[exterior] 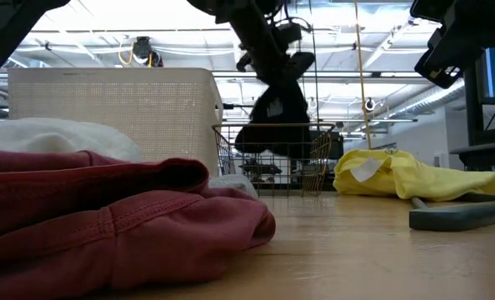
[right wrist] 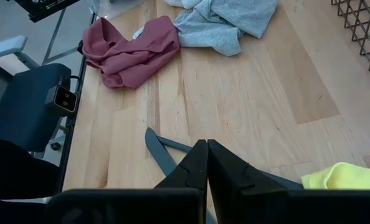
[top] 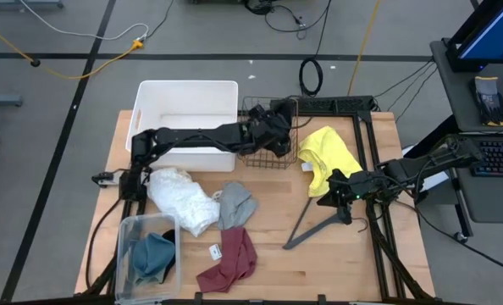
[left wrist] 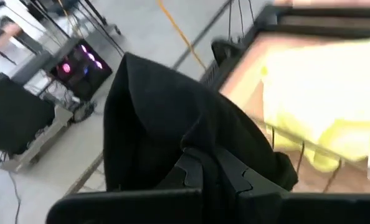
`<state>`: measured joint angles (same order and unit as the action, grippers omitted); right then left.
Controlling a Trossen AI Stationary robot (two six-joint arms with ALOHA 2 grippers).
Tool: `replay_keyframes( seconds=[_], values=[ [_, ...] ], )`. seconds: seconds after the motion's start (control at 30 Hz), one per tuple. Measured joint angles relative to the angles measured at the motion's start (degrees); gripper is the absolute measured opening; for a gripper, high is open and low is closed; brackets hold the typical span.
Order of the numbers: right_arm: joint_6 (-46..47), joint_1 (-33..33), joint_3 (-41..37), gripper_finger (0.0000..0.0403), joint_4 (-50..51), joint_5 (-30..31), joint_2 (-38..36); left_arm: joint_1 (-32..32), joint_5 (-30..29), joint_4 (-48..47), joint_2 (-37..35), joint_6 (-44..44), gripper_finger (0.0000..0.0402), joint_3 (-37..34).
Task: Pick & Place Cloths
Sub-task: Put the black underwear into the wire basket
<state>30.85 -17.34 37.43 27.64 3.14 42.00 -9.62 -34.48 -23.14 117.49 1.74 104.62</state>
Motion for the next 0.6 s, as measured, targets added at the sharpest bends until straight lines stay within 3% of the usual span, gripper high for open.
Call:
replay_keyframes(
  seconds=[0.6],
  values=[
    [-0.02,0.00,0.00,0.0000,-1.40,-0.13,0.02,-0.87,-0.39,-5.48,3.32,-3.18,0.0000,-0.04]
  ],
)
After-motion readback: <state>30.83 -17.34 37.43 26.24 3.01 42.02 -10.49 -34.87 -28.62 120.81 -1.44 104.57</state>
